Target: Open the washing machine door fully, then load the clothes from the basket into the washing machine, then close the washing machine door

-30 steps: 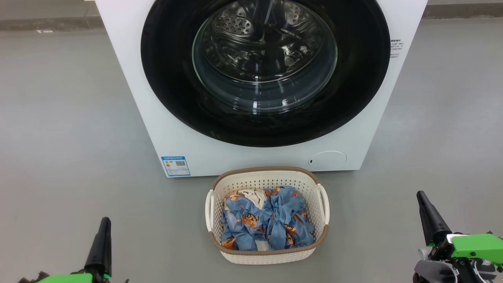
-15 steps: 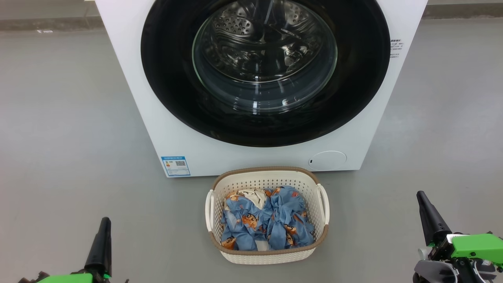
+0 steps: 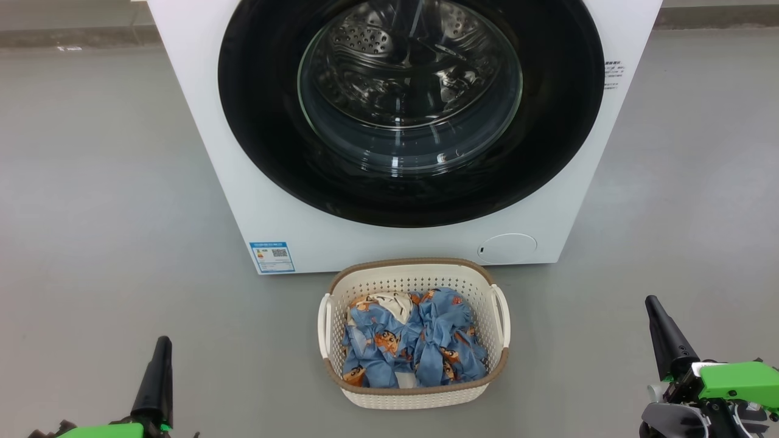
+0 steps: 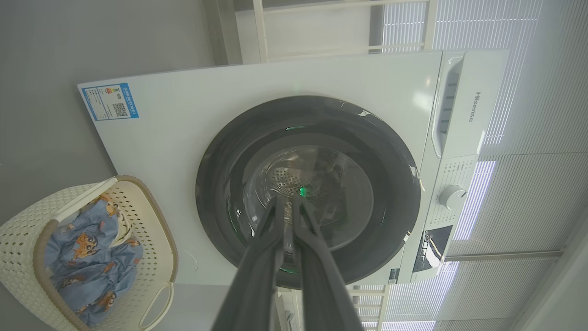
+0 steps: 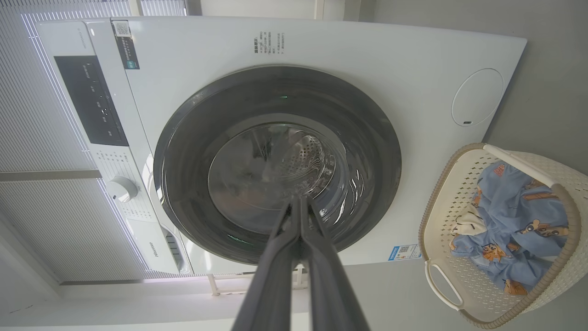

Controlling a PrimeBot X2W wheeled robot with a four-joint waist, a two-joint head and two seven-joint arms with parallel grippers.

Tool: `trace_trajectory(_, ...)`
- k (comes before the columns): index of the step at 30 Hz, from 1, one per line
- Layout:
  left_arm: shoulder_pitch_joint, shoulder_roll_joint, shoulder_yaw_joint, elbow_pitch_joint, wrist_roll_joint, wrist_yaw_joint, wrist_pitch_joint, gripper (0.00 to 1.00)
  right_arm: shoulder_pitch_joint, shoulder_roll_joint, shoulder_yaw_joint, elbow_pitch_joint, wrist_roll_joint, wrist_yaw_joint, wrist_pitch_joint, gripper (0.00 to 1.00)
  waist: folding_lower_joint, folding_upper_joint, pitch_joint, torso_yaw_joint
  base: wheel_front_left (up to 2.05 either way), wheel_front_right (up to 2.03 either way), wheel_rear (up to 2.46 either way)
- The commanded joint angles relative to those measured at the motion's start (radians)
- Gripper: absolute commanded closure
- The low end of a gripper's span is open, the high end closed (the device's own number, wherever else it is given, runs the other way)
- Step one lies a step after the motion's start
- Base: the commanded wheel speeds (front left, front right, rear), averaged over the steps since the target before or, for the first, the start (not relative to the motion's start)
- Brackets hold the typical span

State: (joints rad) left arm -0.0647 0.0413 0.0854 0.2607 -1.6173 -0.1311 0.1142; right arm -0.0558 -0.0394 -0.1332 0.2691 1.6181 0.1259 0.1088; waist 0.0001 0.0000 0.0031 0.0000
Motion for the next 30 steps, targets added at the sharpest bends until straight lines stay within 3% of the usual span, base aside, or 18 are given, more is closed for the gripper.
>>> trace_trajectory(1,-0.043,0.009,0.028,-0.016,0.008,0.0,-0.001,1.0,-0.052,-0.011,0.019,-0.024,-0.009,0.005,0.004,1.0,0.0,0.0,0.0,0.0,0.0,0.0,0.0)
trace_trajectory(21,-0.043,0.009,0.028,-0.016,0.008,0.0,-0.001,1.0,-0.052,-0.011,0.019,-0.024,-0.009,0.005,0.004,1.0,0.0,0.0,0.0,0.0,0.0,0.0,0.0)
trace_trajectory(22,0.0,0.0,0.0,0.0,0.0,0.0,0.0,0.0,0.0,0.0,0.0,0.0,0.0,0.0,0.0,0.0,0.0,0.0,0.0,0.0,0.0,0.0,0.0)
trace_trajectory(30,0.016,-0.005,-0.004,0.023,0.005,0.0,-0.01,0.0,0.015,0.012,0.012,0.022,-0.007,0.0,-0.015,0.0,0.0019,0.0,0.0,0.0,0.0,0.0,0.0)
